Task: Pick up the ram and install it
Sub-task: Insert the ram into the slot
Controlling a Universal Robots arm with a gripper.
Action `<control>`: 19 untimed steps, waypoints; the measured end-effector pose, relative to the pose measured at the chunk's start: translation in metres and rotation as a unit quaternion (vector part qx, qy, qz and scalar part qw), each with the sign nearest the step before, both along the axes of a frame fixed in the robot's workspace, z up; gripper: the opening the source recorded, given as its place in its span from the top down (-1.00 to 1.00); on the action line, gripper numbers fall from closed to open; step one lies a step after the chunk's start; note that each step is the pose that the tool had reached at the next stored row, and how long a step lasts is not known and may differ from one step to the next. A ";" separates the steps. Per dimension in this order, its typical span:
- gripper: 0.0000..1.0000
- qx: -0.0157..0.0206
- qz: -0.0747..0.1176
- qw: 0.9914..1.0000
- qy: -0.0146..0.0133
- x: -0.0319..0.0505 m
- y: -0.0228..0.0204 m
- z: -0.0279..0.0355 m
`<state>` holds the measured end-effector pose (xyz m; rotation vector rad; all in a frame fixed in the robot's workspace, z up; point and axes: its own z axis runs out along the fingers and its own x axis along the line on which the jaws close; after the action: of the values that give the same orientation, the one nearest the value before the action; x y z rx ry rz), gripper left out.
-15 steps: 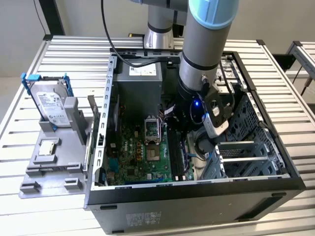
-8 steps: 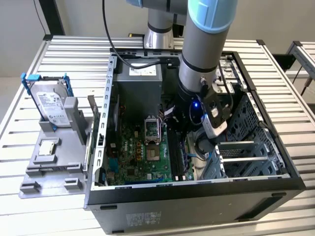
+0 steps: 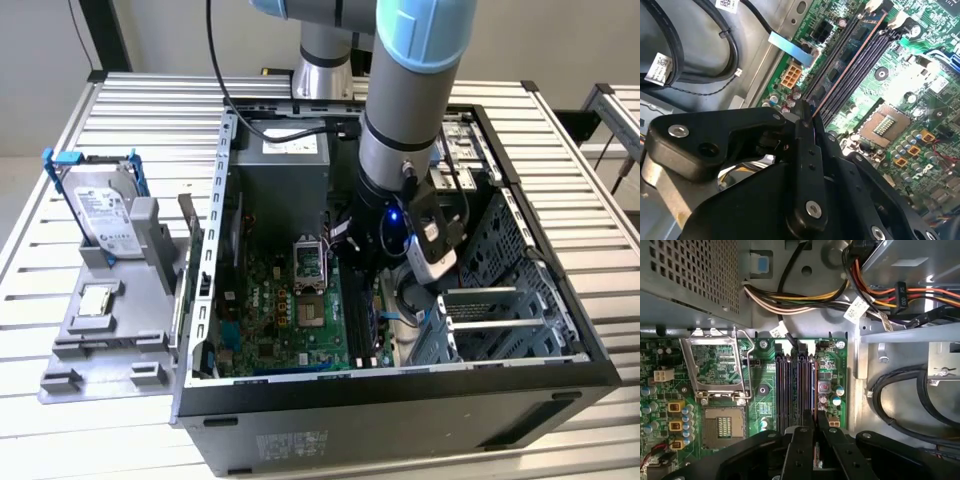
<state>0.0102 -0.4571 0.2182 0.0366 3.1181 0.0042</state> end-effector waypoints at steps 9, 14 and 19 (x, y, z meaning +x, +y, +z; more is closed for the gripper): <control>1.00 0.000 0.000 1.000 0.001 -0.0001 -0.0001 -0.0050; 1.00 0.000 0.000 1.000 0.002 -0.0001 -0.0001 -0.0071; 1.00 0.000 0.000 1.000 0.003 -0.0001 -0.0001 -0.0078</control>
<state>0.0101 -0.4572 0.2104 0.0368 3.1234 0.0036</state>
